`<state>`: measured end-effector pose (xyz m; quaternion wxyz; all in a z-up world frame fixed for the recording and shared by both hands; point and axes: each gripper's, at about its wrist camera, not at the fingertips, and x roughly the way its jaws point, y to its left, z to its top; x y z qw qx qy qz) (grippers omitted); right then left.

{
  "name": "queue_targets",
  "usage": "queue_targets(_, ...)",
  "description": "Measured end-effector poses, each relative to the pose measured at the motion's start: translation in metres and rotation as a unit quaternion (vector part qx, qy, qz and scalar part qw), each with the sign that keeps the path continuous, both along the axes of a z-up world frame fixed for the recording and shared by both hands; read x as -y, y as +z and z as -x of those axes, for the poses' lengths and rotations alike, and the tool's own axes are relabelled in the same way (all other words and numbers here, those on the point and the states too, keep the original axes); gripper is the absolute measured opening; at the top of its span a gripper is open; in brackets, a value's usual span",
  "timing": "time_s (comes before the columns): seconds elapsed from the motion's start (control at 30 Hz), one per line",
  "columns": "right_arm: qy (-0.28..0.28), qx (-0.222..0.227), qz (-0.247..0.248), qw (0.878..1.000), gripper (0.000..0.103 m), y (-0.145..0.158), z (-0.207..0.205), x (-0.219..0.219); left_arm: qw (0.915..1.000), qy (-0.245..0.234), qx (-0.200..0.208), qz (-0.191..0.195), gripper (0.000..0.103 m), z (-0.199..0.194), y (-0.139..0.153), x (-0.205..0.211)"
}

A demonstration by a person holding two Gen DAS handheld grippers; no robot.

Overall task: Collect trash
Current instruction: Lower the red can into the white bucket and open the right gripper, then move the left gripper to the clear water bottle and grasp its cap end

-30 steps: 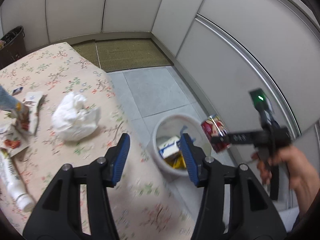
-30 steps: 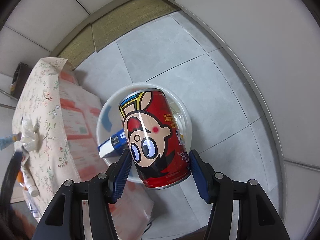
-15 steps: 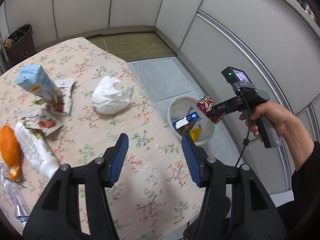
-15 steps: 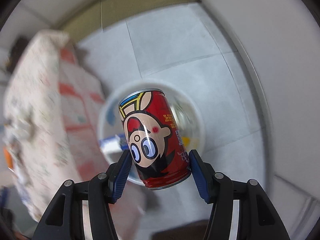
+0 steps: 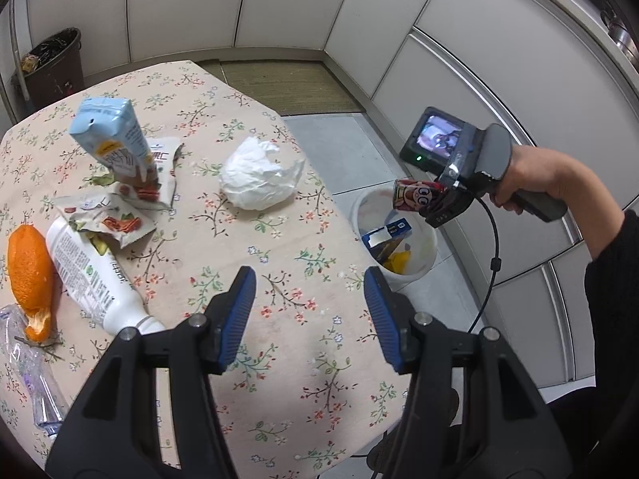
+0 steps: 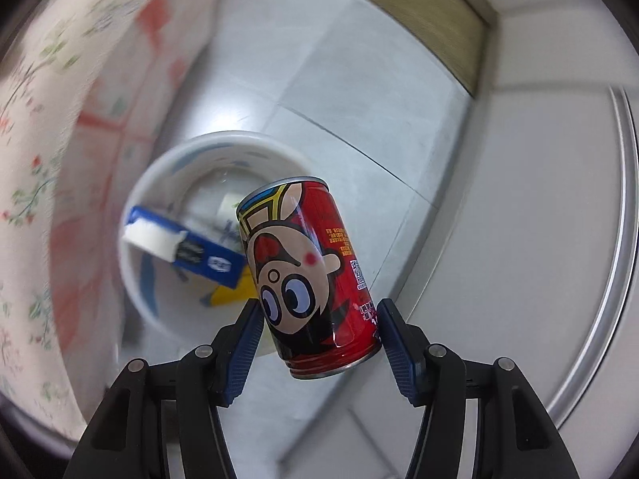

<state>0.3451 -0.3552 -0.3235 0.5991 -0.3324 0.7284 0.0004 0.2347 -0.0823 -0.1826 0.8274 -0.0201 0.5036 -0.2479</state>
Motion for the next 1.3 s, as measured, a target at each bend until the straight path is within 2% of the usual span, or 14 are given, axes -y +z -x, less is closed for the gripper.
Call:
queue_targets(0.1,0.024,-0.029,0.026,0.999,0.059,-0.015,-0.002,-0.009,1.0000,0.002,-0.003,0.004,0.058,-0.001,0.000,-0.005)
queue_targets(0.17,0.038,-0.031,0.042,0.998,0.059,-0.023,-0.004,-0.013,1.0000,0.003,-0.002,0.006,0.058,-0.002,0.000,-0.006)
queue_targets(0.3,0.044,-0.030,0.042,0.998,0.060,-0.030,-0.010,-0.020,1.0000,0.004,0.002,0.005,0.058,-0.004,0.000,-0.008)
queue_targets(0.47,0.056,-0.063,0.056,0.995,0.060,-0.041,-0.012,-0.023,1.0000,0.002,0.000,0.006,0.058,-0.005,-0.001,-0.007)
queue_targets(0.67,0.038,-0.062,0.055,0.996,0.060,-0.048,-0.027,-0.018,1.0000,0.000,0.002,0.004,0.058,-0.005,-0.002,-0.007)
queue_targets(0.8,0.025,-0.039,0.031,0.998,0.073,-0.034,-0.029,-0.020,1.0000,0.002,0.001,0.004,0.058,-0.005,0.000,-0.008)
queue_targets(0.87,0.019,-0.029,0.027,0.999,0.073,-0.026,-0.029,-0.020,1.0000,0.004,0.003,0.003,0.058,-0.005,0.001,-0.010)
queue_targets(1.0,-0.007,0.021,0.013,1.000,0.073,0.006,-0.024,-0.019,0.9998,0.016,0.008,-0.005,0.058,-0.005,0.007,-0.018)
queue_targets(1.03,-0.013,0.037,0.001,0.999,0.073,0.018,-0.021,-0.019,0.9997,0.021,0.011,-0.009,0.060,-0.005,0.010,-0.021)
queue_targets(1.07,-0.020,0.049,-0.011,0.999,0.073,0.027,-0.018,-0.020,0.9995,0.025,0.013,-0.012,0.066,-0.004,0.011,-0.024)
queue_targets(1.13,-0.036,0.083,-0.040,0.995,0.073,0.051,-0.008,-0.023,0.9988,0.041,0.018,-0.017,0.074,-0.003,0.016,-0.034)
queue_targets(1.3,-0.063,0.162,-0.092,0.980,0.073,0.101,0.023,-0.045,0.9961,0.078,0.031,-0.028,0.078,0.004,0.029,-0.066)
